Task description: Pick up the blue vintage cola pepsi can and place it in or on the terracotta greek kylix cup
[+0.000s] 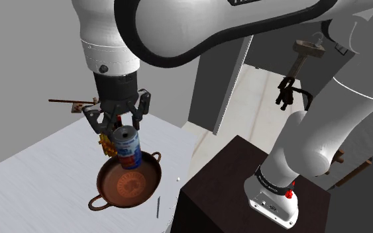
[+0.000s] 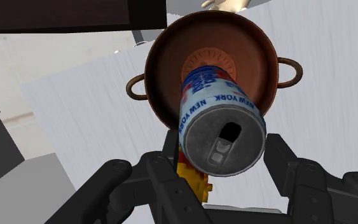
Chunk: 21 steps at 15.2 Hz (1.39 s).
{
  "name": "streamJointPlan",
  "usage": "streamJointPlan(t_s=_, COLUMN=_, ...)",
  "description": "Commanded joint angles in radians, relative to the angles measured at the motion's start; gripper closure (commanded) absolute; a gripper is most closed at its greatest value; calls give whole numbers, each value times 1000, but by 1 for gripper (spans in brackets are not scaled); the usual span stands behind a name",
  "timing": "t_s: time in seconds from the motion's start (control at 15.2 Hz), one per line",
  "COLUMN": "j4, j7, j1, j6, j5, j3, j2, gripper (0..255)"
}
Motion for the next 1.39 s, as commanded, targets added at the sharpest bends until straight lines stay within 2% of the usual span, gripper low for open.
streamJointPlan(t_s=0.0, j4=-32, j7=5, j1=4, j6=21, j5=9, j3=3, j2=-14, gripper=255)
streamJointPlan(t_s=1.06, j4=-195, j7=34, j1=9, j6=240, j5=-28, j3=18, j2=53, gripper=255)
streamJointPlan(t_s=1.32, j4=-195, j7=34, j1=9, j6=240, j5=-28, j3=17, j2=53, gripper=255)
